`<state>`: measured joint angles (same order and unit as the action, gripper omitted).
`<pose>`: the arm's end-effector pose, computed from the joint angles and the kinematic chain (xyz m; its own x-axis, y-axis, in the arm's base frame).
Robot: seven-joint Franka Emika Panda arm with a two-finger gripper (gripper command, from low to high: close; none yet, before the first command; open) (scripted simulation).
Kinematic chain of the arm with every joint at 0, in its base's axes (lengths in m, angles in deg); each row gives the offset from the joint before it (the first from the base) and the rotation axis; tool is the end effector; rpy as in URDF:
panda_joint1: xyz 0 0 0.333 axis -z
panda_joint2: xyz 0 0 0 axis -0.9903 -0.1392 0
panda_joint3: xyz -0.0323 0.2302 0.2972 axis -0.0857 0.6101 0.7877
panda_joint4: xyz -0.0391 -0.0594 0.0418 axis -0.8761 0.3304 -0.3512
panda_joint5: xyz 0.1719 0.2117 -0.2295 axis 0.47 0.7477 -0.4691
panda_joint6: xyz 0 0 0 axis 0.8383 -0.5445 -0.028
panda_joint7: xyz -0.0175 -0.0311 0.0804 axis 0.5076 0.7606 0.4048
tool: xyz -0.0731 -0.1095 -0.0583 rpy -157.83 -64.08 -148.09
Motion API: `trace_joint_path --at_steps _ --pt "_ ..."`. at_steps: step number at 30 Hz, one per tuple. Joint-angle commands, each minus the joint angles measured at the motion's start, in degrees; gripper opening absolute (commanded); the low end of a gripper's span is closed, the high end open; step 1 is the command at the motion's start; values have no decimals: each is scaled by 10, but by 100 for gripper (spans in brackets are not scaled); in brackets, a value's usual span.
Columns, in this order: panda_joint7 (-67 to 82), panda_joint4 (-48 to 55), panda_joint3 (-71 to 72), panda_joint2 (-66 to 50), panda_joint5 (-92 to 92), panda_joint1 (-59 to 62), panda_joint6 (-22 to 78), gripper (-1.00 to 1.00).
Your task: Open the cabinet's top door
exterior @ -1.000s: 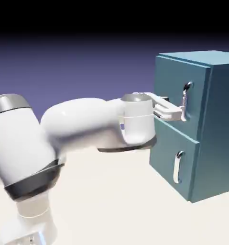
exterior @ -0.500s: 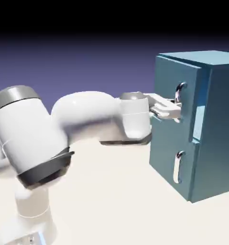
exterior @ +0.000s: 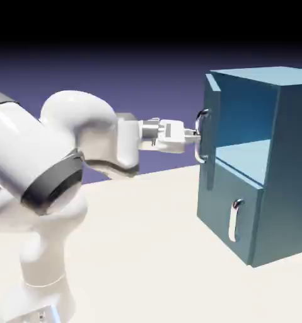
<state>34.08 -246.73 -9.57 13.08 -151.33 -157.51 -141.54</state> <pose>0.3714 0.0087 0.5069 0.3575 0.6102 -0.7070 0.3575 0.6099 0.7072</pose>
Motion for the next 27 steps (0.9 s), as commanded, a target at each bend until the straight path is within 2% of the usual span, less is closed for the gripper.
trace_joint_path --at_steps 1,12,27 --pt "-7 1 11 -10 23 -11 24 -100" --pt "-112 96 78 -190 296 -146 232 -100" --pt "-171 357 73 -501 598 -213 322 -100"
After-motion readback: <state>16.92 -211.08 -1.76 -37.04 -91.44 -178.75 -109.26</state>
